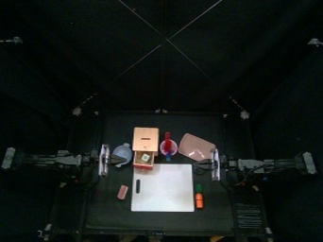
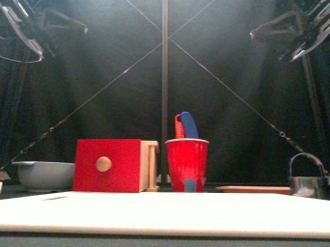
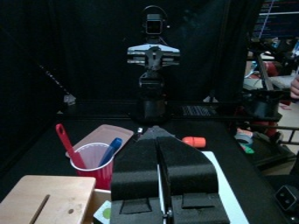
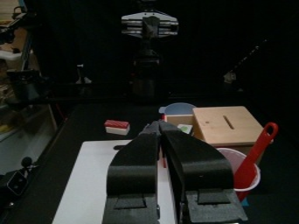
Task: Place sushi on board then cut the sushi with the knife then place the pieces on the plate
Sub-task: Place the sushi on the board
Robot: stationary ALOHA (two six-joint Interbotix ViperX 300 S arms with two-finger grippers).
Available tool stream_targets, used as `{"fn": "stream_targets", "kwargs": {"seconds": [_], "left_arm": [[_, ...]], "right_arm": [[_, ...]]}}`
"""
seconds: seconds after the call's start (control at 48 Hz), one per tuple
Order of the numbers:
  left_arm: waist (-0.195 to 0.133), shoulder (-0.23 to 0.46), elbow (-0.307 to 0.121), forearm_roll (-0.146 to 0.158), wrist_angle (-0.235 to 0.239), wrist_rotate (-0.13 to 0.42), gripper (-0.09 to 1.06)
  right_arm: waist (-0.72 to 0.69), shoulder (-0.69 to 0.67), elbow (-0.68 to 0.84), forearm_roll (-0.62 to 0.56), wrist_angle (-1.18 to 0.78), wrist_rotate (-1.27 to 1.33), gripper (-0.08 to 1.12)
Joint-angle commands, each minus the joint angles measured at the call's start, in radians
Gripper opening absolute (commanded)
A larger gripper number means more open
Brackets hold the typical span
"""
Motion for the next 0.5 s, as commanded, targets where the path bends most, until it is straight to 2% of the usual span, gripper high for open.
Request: {"fn": "stream_targets", "kwargs": {"seconds": [0.021, 0.146, 0.292, 0.375, 0.5], "left_arm": [[-0.018, 0.066, -0.051, 0.014, -0.083, 0.008, 0.02], [-0.014, 0.115, -0.064, 0.043, -0.106, 0.008, 0.05], [-0.018, 0.161, -0.078, 0.041, -0.115, 0.002, 0.05], [-0.02, 0.175, -0.077, 0.037, -0.121, 0.0, 0.05], [-0.028, 0.178, -0.064, 0.023, -0.153, 0.0, 0.05]], "right_arm": [[-0.003, 0.06, -0.044, 0.011, -0.009, 0.006, 0.13], [0.003, 0.219, -0.152, -0.003, -0.006, 0.009, 0.14], [-0.006, 0.422, -0.302, -0.006, -0.005, 0.008, 0.16], [-0.009, 0.537, -0.388, -0.008, 0.005, 0.008, 0.22], [-0.023, 0.669, -0.486, -0.009, 0.031, 0.008, 0.39]]}}
